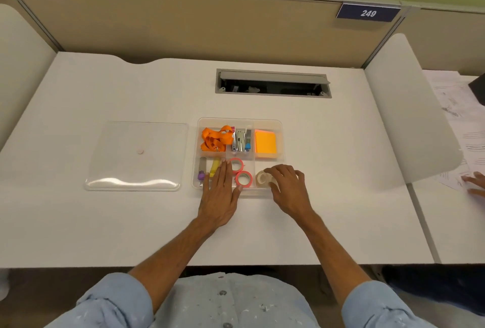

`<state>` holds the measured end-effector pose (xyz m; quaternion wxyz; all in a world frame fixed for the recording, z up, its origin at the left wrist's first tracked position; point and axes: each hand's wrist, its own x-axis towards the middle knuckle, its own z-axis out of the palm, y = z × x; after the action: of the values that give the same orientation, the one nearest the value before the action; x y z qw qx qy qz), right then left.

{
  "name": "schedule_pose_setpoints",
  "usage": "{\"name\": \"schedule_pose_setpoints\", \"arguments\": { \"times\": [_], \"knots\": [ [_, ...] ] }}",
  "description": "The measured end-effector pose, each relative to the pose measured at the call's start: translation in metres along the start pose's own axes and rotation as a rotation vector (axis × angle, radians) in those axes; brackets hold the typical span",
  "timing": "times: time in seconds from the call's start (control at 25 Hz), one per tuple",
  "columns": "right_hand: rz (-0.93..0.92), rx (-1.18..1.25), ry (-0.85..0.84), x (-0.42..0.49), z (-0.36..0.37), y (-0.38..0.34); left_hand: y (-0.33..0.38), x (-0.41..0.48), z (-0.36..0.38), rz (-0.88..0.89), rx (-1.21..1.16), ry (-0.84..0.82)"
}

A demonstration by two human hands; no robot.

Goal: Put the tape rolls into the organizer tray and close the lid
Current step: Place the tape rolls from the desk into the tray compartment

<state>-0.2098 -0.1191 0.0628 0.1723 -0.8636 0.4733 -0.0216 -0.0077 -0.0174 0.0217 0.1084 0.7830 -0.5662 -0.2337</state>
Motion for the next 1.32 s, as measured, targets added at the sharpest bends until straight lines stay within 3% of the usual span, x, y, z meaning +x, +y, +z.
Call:
{"name": "schedule_pose_setpoints", "arguments": {
  "times": [0.2, 0.68, 0.96, 1.32],
  "knots": [
    [-0.171, -0.095, -0.12, 0.028, -0.002, 0.021, 0.012, 0.01, 0.011, -0.017, 0.002, 0.064],
    [-0.232, -0.185, -0.228, 0.057, -0.003, 0.03, 0.013, 0.012, 0.017, -0.045, 0.052, 0.072],
    [-0.063, -0.03, 0.05, 0.05, 0.004, 0.033, 0.007, 0.017, 0.017, -0.024, 0.098, 0.058],
    [0.149, -0.072, 0.06, 0.048, 0.025, 0.001, 0.004, 0.017, 0.017, -0.02, 0.073, 0.028]
  ]
}}
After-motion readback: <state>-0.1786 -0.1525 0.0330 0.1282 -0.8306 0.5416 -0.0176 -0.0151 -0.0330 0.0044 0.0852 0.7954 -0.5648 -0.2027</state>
